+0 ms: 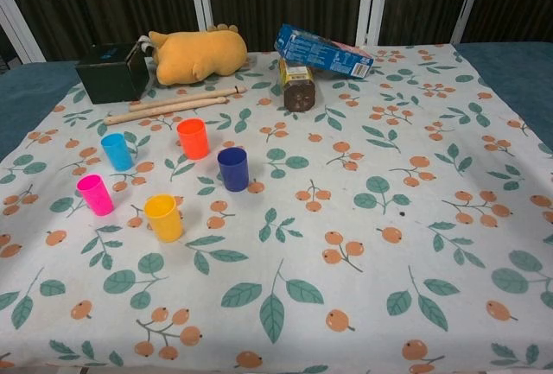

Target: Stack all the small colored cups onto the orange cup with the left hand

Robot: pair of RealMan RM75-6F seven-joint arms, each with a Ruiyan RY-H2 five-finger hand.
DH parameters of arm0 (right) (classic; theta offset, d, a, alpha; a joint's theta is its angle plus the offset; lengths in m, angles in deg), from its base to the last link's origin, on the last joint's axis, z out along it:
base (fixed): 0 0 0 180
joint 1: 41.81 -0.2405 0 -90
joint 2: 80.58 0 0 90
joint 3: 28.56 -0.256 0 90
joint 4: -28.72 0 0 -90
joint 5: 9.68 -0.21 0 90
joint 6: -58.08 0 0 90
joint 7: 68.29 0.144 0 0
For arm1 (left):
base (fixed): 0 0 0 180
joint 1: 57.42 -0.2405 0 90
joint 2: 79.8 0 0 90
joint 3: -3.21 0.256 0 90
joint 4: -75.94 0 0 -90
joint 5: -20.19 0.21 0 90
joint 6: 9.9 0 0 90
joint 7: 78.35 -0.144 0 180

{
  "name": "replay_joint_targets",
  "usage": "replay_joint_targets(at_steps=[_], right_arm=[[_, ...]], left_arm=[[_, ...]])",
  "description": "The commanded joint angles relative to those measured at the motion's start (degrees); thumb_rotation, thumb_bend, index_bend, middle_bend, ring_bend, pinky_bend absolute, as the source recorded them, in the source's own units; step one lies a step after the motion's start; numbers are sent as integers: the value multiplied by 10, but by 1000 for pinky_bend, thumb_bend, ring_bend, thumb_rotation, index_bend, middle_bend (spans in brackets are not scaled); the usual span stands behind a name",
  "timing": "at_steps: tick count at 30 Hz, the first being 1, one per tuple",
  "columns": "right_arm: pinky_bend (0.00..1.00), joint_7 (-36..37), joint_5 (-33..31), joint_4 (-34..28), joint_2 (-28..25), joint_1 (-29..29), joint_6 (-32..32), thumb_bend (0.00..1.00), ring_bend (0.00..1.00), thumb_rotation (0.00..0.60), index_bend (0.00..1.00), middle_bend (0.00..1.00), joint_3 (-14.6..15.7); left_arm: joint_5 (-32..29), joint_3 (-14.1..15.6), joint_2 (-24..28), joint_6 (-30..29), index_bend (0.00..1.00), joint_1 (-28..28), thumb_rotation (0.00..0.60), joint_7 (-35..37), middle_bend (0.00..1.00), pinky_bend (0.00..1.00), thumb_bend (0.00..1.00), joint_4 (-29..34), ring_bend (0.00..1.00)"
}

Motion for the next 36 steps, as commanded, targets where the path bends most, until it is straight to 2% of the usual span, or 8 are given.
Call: replay_joint_targets(at_steps=[1,5,8,10,12,17,25,36], right_arm=[[0,3,5,2,-2,0,2,118,0,600,0,0,2],[0,22,7,1,-9,3,6,118,0,600,0,0,2],[0,30,10,3,-14,2,5,117,0,600,0,0,4],[0,39,10,3,-17,1,4,117,0,600,0,0,4],[0,45,10,4,-19,1,4,117,0,600,0,0,3],[0,51,8,8,-21,1,4,118,0,600,0,0,2],[0,50,3,8,-19,-5,-10,117,0,600,0,0,2],[0,46,-1,8,-16,-8,-16,117,0,600,0,0,2]], left_arm=[[10,1,-5,0,0,4,600,4,0,112,474,1,0],[53,-7,-51,-28,0,18,600,32,50,273,445,-14,86],[79,-17,-85,-13,9,48,600,29,436,863,426,0,595],[66,-35,-105,17,48,72,600,10,665,996,424,34,840],[43,-55,-122,50,98,94,600,-34,835,1000,422,55,980],[-78,-112,-171,161,150,156,600,-148,985,1000,413,96,1000],[-245,-175,-260,225,230,239,600,-287,1000,1000,388,77,1000],[-353,-180,-319,239,223,301,600,-365,1000,1000,374,30,1000]])
